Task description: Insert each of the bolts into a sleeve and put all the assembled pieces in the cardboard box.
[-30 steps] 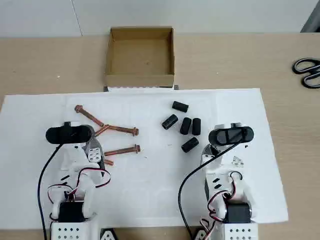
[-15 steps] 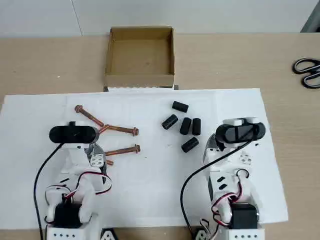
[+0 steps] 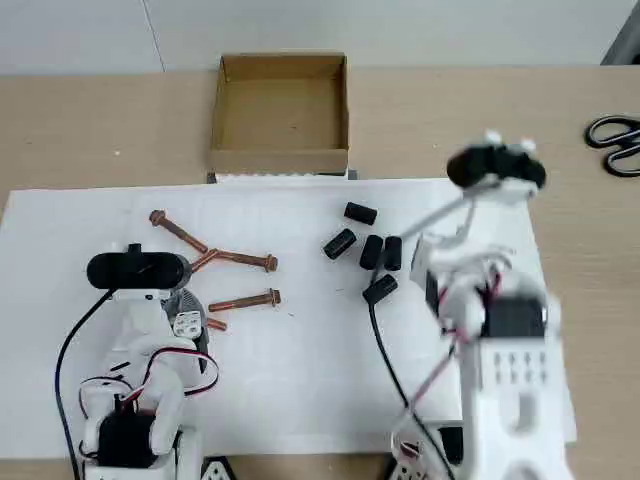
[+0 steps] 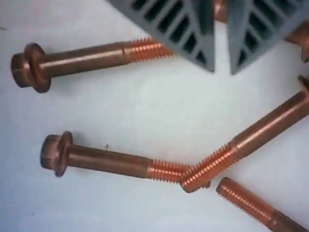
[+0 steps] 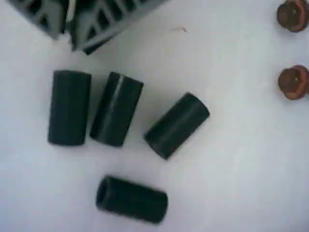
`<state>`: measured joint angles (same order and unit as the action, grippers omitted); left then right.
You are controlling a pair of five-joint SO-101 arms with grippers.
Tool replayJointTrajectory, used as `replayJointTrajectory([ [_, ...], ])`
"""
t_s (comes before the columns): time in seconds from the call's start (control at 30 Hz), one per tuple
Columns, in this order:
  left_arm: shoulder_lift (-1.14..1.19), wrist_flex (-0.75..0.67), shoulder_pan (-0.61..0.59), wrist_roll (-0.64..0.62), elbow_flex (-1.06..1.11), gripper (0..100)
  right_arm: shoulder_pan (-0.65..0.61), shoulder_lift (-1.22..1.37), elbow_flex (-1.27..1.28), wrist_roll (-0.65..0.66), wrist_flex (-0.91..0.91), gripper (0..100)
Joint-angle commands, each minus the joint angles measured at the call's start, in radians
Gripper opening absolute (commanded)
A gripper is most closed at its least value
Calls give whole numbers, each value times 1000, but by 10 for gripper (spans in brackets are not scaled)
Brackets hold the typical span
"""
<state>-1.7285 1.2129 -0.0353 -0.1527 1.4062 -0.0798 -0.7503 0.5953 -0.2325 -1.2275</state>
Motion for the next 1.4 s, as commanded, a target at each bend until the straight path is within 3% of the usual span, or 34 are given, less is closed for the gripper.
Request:
replayJointTrajectory([
  [0.0, -2, 0, -3, 0, -44, 6, 10, 234, -250, 64, -139, 4],
  [0.23, 0, 9, -3, 0, -64, 6, 10, 593, -637, 107, -429, 5],
  [0.4, 75, 25, -3, 0, -68, 6, 8, 768, -818, 110, -486, 7],
  [0.83, 905, 29, 3, 17, -587, 7, -143, 842, -838, 183, -478, 8],
  [0.93, 1046, 20, 2, 150, -651, 6, -156, 865, -838, 183, -469, 9],
  [1.13, 1140, -75, -5, 181, -654, 7, -147, 935, -838, 181, -458, 18],
  [1.27, 1138, -146, -8, 176, -613, 8, -131, 972, -839, 183, -444, 113],
  [1.37, 1140, -172, -6, 175, -575, 8, -125, 993, -839, 183, -437, 129],
])
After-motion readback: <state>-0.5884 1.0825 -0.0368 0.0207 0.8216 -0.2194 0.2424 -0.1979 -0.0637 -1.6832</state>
